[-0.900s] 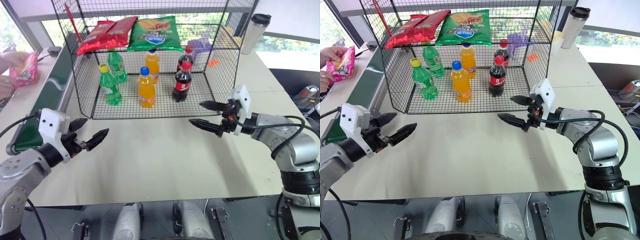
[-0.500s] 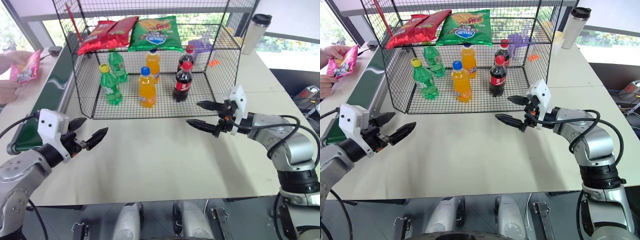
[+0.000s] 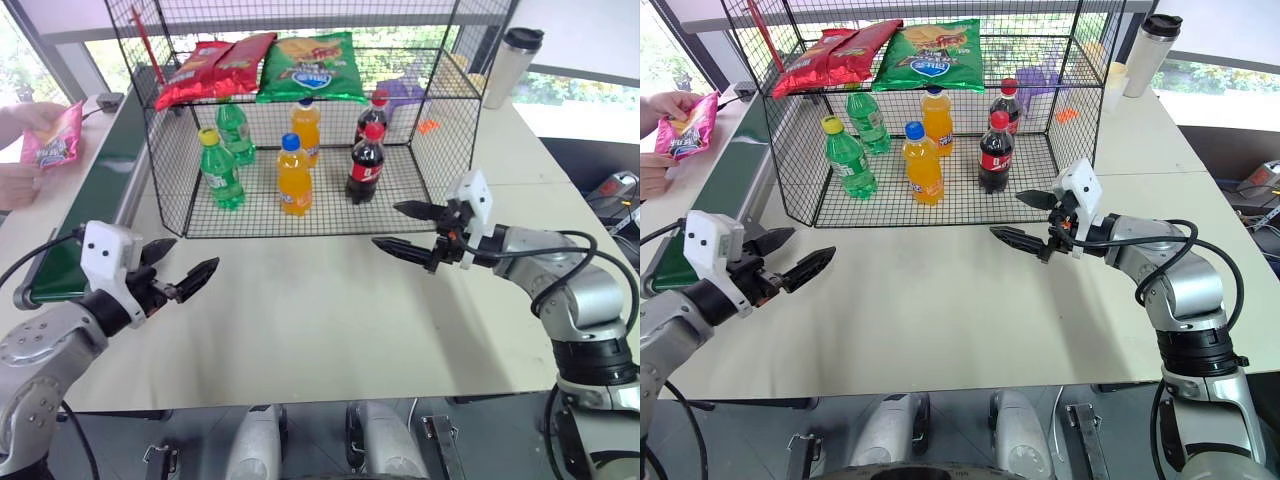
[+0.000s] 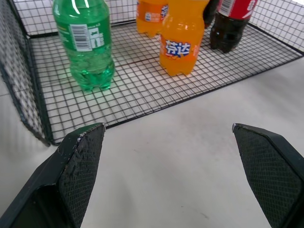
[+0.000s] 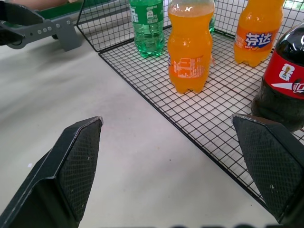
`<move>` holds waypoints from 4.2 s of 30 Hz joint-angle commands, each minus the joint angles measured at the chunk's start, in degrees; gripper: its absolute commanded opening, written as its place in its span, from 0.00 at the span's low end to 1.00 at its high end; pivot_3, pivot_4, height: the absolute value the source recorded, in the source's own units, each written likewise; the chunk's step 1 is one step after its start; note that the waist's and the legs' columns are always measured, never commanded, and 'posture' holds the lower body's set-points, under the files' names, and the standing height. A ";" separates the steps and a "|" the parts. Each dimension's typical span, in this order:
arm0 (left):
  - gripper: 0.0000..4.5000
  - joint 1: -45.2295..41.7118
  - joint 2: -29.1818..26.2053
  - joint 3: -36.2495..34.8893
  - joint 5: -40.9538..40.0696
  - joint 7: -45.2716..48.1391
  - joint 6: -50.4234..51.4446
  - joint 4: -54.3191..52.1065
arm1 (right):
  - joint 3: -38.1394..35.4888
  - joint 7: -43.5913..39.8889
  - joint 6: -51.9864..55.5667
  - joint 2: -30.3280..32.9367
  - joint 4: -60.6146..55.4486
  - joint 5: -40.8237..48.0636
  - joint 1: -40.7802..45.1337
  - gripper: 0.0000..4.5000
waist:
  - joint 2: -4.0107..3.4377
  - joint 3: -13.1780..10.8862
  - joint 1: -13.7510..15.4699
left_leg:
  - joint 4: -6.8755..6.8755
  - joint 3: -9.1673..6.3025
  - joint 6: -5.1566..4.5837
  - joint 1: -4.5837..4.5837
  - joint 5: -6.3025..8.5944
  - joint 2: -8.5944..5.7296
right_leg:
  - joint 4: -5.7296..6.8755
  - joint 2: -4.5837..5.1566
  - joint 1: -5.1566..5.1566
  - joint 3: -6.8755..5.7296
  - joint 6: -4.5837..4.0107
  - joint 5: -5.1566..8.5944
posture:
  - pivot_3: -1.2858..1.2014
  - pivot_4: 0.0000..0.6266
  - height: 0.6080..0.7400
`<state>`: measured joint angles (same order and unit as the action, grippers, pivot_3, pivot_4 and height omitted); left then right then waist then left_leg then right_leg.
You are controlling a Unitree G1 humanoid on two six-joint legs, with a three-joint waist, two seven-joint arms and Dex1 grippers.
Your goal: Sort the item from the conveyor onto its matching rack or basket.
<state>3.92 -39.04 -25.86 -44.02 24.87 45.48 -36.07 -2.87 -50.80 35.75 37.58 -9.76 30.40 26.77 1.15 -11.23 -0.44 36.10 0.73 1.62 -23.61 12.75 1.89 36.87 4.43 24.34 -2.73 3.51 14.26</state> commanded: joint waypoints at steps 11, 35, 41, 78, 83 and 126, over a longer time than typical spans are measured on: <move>0.98 -1.10 -0.16 0.60 1.92 0.34 -2.62 0.15 | -0.24 0.77 -1.69 -0.90 -0.93 -0.61 0.67 1.00 | 0.00 0.00 0.00 | 0.00 0.00 0.00 0.00 0.00 0.00 | 0.01 0.00 0.00 0.00 0.00 0.00 | 0.52 0.24 1.00; 0.98 -1.25 0.47 1.32 3.47 0.37 -3.57 0.48 | 0.66 1.05 -1.99 -1.13 -0.99 -1.13 0.99 1.00 | 0.00 0.00 -0.01 | 0.00 0.01 0.00 0.00 0.00 0.00 | 0.02 0.00 0.00 0.00 0.01 -0.01 | 0.52 0.24 1.00; 0.98 -1.51 0.62 1.53 3.90 0.11 -3.57 0.43 | 0.92 1.21 -2.04 -1.33 -0.79 -1.24 1.16 1.00 | 0.00 0.00 -0.02 | 0.01 0.00 0.00 0.00 0.00 0.00 | 0.02 0.00 0.00 0.00 0.01 -0.01 | 0.52 0.24 1.00; 0.98 17.43 -23.82 -6.60 73.47 -0.96 -42.99 21.46 | 7.10 -6.68 4.15 -3.06 -6.09 5.54 15.37 1.00 | -0.01 0.00 -0.22 | -0.63 0.53 -0.02 -0.21 0.04 0.17 | -0.59 0.29 0.41 0.14 0.14 -0.16 | 0.52 0.24 1.00; 0.98 14.68 -22.45 -4.35 74.54 -1.10 -43.75 23.19 | 6.42 -6.46 4.31 -2.45 -6.48 5.52 14.62 1.00 | -0.01 0.00 -0.37 | -0.63 0.55 -0.02 -0.21 0.04 0.13 | -0.56 0.22 0.44 0.14 0.30 -0.27 | 0.52 0.24 1.00; 0.02 -8.53 -24.49 -18.52 51.54 19.04 -24.58 22.55 | -1.21 0.21 6.09 -7.42 -0.81 9.99 16.14 1.00 | 0.09 0.01 -0.29 | 0.08 0.51 -0.03 -0.19 0.03 0.12 | 0.16 0.19 0.40 0.14 0.47 -0.37 | 0.52 0.24 1.00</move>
<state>-2.59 -61.95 -38.84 14.12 39.38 16.98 -10.67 -1.68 -51.05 41.93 30.71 -10.35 38.34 40.71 1.24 -11.22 -0.72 36.18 1.24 1.58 -23.80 12.78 2.00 37.03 4.62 24.74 -2.60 3.98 13.88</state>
